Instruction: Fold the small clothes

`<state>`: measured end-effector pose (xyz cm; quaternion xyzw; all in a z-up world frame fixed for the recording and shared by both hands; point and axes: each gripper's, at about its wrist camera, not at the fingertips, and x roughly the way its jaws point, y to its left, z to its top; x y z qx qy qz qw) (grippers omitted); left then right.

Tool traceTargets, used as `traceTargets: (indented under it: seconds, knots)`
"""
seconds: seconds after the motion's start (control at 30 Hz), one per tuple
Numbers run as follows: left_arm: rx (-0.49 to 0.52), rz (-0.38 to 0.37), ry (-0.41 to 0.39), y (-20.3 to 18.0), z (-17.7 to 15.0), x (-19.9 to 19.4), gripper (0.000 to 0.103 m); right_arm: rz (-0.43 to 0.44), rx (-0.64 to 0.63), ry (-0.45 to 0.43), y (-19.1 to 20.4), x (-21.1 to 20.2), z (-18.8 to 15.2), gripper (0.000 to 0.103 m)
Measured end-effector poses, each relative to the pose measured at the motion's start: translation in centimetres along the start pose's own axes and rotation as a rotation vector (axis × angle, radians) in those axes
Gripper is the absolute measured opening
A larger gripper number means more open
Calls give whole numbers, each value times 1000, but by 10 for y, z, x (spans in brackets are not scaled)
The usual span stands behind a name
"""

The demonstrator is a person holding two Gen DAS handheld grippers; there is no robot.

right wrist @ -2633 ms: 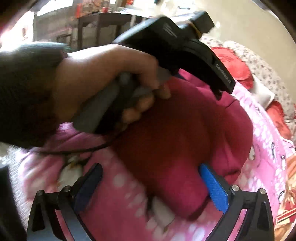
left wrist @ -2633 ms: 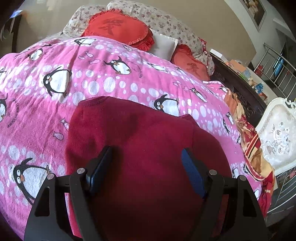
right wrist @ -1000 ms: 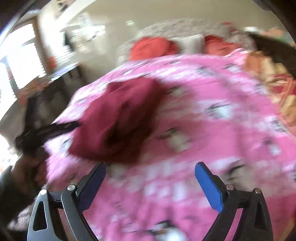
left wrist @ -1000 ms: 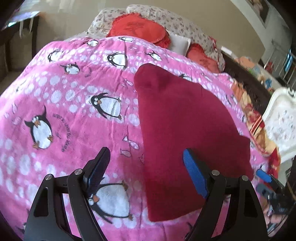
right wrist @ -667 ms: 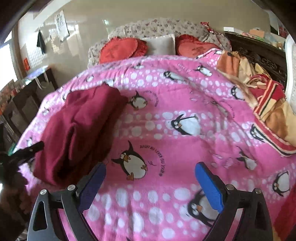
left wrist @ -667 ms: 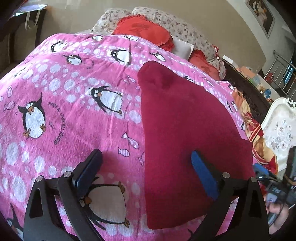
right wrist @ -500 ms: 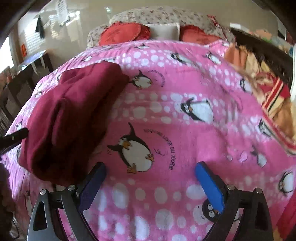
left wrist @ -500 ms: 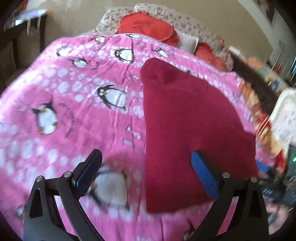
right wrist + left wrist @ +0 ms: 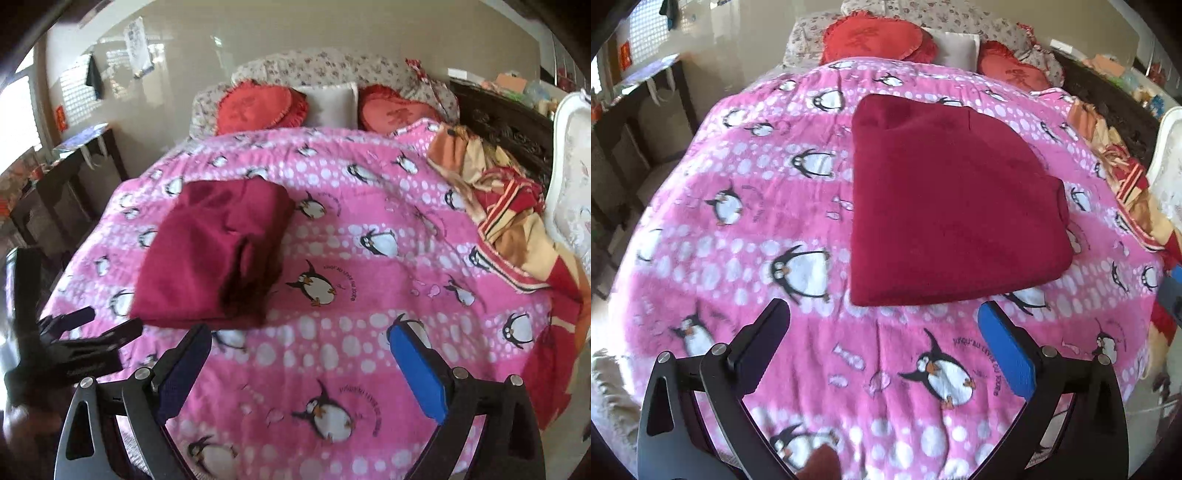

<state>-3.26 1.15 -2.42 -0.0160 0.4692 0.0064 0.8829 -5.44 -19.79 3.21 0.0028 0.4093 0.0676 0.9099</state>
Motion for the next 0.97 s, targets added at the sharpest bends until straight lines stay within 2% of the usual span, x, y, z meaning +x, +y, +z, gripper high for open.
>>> traceTargets:
  seconds: [0.07, 0.2, 0.3, 0.5, 0.73, 0.83, 0.97]
  knots:
    - [3, 23, -29, -2, 2, -12, 102, 14, -23, -20, 5, -14, -2, 96]
    - [-19, 2, -67, -3, 4, -31, 102, 11, -71, -43, 15, -28, -5, 96]
    - [-27, 2, -62, -4, 4, -36, 102, 13, -92, -50, 21, -32, -7, 96]
    - [-38, -63, -68, -3, 2, -42, 102, 22, -84, -47, 22, -35, -9, 96]
    - [17, -53, -61, -13, -2, -43, 102, 30, -86, -40, 24, -33, -13, 96]
    - [10, -90, -66, -13, -6, -42, 102, 34, -82, -32, 25, -30, -16, 96]
    - [9, -85, -72, -14, -9, -40, 102, 31, -80, -29, 27, -30, -18, 96]
